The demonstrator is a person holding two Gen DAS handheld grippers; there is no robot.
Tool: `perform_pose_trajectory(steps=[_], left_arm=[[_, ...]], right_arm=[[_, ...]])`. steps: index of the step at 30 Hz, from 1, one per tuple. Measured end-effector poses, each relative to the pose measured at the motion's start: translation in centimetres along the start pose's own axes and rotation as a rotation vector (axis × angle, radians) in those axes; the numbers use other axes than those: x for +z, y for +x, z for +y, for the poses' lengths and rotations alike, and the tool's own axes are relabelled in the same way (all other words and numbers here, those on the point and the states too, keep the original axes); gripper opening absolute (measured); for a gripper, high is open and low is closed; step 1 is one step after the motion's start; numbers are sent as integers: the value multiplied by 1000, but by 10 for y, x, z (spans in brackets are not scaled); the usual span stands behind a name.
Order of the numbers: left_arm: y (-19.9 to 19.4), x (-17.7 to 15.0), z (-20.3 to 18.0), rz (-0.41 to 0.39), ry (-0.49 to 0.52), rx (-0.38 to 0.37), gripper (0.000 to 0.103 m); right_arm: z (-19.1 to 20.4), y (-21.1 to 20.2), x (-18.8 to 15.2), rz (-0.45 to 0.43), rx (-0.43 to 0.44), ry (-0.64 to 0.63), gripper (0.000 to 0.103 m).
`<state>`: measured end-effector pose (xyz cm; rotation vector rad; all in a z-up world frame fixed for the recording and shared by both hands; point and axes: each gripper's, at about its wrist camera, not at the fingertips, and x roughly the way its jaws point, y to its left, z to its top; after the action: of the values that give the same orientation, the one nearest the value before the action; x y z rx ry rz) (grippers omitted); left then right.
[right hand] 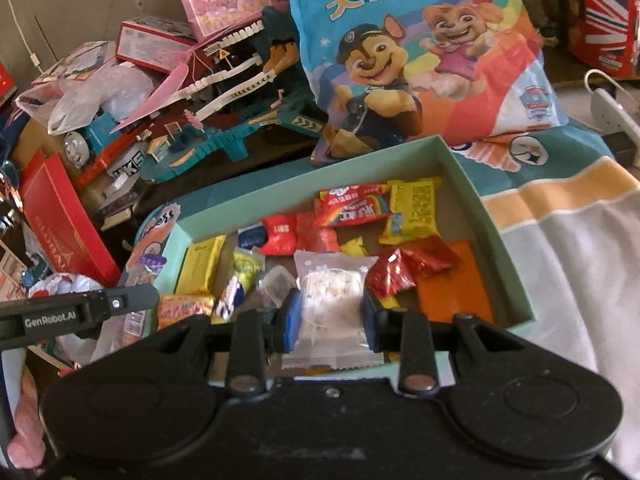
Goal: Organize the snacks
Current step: 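Carry the rice-cake pack and purple stick candy into the teal box and release both, then grasp a red-white candy bag with the right gripper while the left grasps a pink-green candy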
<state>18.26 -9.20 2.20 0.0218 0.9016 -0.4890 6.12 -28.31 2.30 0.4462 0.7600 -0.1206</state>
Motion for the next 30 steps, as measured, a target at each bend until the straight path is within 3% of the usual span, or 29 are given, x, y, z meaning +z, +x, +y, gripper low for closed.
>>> perform_pose_trajectory(steps=[8,10,12,14,17,30], left_arm=[[27,3,-1,22,1,20,13],[30,2,-2,21,8,51,26],[30,-1,-2,13,16,86,73],[27,-4,-2,-6,24,113,88],[23,-9,-3,-13,32,132,98],[-9,-46,-9,10,28,123,103]], right_arm=[[3,23,12,10,6,-3,33],[2,27,15,6,7,3,42],[1,27,16,1,11,14,85],[0,23,15,-27,7,25,97],[-1,18,15,-41,-5,26,101],[-7,-18,-13,-24,-25,26,103]])
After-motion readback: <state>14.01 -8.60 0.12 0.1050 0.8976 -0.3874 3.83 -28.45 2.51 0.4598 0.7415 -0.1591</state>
